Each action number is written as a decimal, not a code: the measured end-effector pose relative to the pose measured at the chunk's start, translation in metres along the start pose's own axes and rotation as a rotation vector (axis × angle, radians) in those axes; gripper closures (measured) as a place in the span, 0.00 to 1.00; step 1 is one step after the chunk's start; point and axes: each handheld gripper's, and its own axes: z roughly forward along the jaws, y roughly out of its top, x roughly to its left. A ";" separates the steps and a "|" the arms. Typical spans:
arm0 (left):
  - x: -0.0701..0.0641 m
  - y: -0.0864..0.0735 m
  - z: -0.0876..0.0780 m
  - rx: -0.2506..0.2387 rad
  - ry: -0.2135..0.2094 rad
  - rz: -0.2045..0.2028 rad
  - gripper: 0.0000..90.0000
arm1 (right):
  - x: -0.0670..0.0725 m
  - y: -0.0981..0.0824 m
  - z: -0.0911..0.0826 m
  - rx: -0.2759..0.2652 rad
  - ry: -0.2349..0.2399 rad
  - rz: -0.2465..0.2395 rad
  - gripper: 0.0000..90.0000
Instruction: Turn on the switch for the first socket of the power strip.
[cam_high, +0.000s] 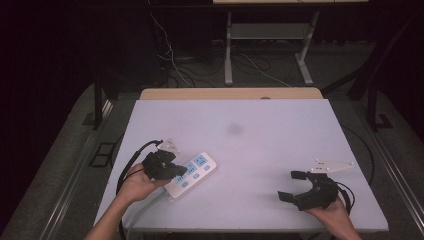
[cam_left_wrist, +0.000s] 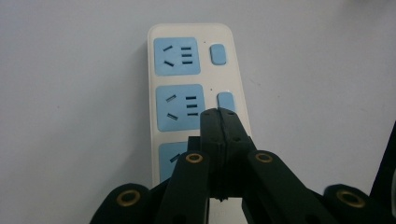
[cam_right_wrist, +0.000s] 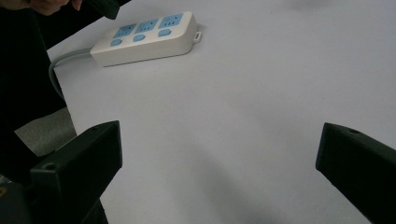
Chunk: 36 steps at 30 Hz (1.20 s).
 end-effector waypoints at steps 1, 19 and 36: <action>0.000 0.000 0.001 0.004 -0.003 0.001 0.99 | 0.000 0.000 0.000 0.000 0.000 -0.001 0.00; 0.000 -0.007 0.012 0.055 -0.041 0.006 0.99 | 0.000 0.000 0.001 0.011 0.003 -0.006 0.00; -0.004 -0.012 0.016 0.059 -0.060 -0.003 0.99 | 0.000 0.000 0.001 0.012 0.002 -0.006 0.00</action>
